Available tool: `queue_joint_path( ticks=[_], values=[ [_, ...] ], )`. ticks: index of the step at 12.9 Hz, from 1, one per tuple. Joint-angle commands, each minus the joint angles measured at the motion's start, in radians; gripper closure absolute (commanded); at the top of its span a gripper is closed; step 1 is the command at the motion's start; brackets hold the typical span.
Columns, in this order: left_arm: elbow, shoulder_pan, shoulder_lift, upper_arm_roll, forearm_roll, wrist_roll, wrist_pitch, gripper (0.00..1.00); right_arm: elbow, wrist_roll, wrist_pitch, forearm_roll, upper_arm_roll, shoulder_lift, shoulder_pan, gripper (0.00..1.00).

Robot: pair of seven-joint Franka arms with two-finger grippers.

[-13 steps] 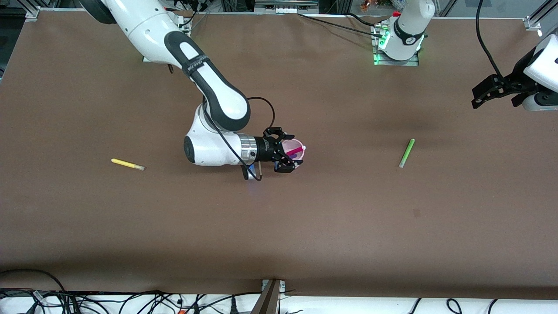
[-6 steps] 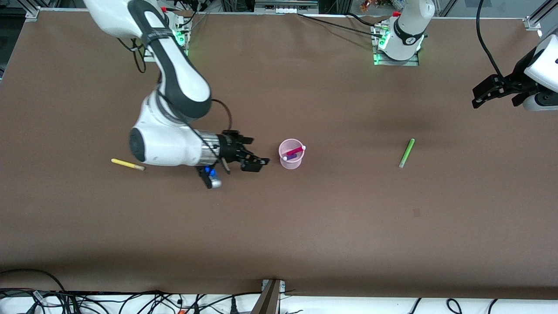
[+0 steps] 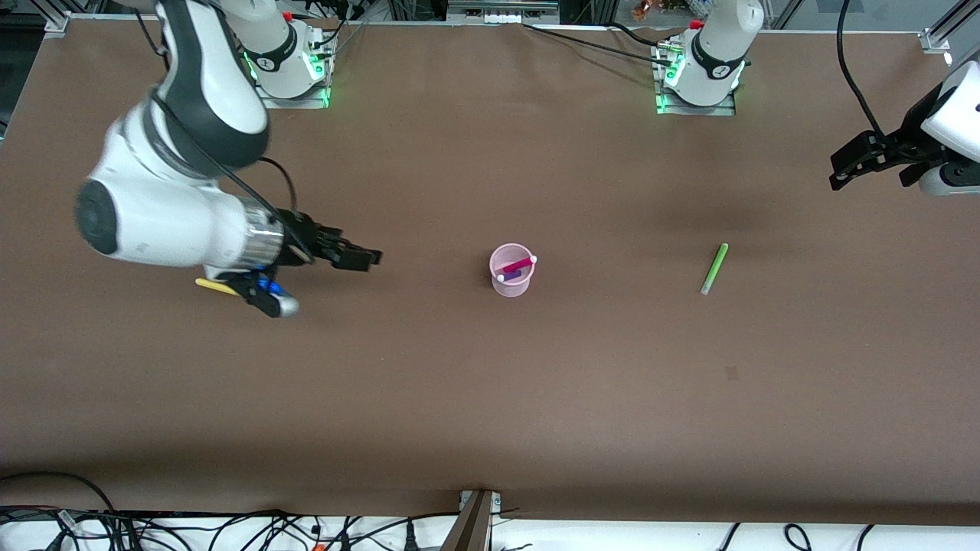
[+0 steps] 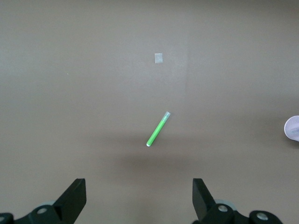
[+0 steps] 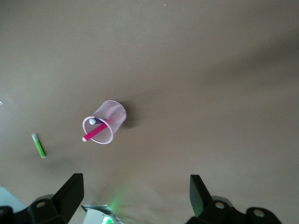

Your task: Organize pens into pink holder with both arms

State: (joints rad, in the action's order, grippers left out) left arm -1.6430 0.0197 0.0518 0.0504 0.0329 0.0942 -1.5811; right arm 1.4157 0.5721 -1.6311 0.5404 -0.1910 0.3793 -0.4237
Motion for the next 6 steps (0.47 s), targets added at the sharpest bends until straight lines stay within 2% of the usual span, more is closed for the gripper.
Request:
queue_joint_path(
  ticks=[1, 6],
  values=[
    [-0.004, 0.002, 0.013, 0.0, -0.007, -0.007, 0.009, 0.0, 0.142, -0.115, 0.007, -0.135, -0.011, -0.159, -0.01, 0.0],
    [-0.004, 0.002, 0.013, -0.001, -0.005, -0.007, 0.009, 0.0, 0.218, -0.36, 0.01, -0.402, -0.01, -0.316, -0.01, 0.0]
  ],
)
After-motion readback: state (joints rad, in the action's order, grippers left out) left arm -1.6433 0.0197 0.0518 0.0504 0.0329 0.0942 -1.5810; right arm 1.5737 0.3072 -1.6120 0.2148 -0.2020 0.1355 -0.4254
